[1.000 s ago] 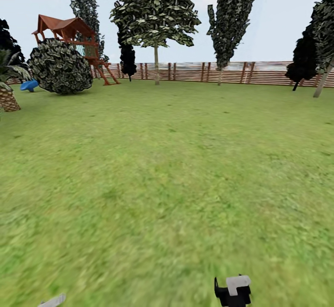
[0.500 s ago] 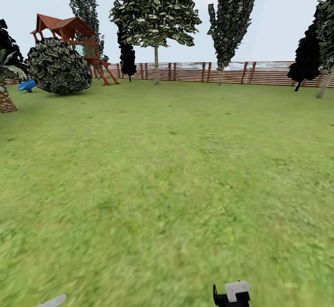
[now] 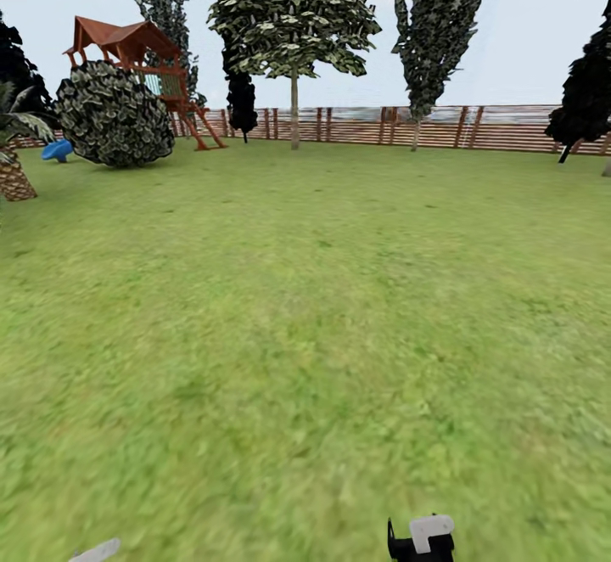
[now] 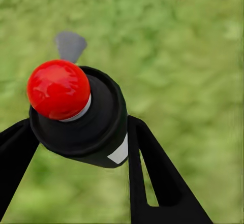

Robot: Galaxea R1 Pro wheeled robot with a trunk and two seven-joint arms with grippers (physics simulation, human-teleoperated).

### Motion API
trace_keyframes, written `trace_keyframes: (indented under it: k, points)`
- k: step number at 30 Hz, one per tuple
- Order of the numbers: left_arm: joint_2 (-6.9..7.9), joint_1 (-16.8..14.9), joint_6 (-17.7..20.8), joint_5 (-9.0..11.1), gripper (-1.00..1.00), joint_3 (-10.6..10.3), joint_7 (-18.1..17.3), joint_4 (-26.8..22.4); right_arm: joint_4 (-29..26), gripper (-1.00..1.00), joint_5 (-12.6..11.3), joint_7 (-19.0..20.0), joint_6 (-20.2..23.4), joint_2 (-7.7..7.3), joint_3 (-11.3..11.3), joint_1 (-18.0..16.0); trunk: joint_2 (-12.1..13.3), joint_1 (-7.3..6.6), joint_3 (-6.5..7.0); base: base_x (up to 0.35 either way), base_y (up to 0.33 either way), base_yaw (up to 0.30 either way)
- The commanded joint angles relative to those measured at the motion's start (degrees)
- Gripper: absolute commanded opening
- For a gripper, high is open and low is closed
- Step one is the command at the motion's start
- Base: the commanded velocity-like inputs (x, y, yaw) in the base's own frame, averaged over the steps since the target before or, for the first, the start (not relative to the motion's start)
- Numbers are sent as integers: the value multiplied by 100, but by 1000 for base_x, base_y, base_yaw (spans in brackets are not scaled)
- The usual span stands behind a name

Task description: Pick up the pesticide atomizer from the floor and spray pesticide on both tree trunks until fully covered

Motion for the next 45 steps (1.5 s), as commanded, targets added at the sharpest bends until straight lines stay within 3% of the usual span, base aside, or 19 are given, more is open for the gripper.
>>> trace_keyframes:
  k: [1,37,45]
  points:
    - [1,-3,-14,24,-100,-50,26,0,5,100,61,-31,-10,1,-40,-3,-2,2,-14,339,0,72]
    - [-2,-3,-14,23,-100,-50,23,0,5,100,61,-31,-12,1,-40,-3,-2,2,-333,339,0,22]
    - [-5,-3,-14,24,-100,-50,22,0,5,100,61,-31,-9,1,-40,-3,-2,2,-342,339,0,0]
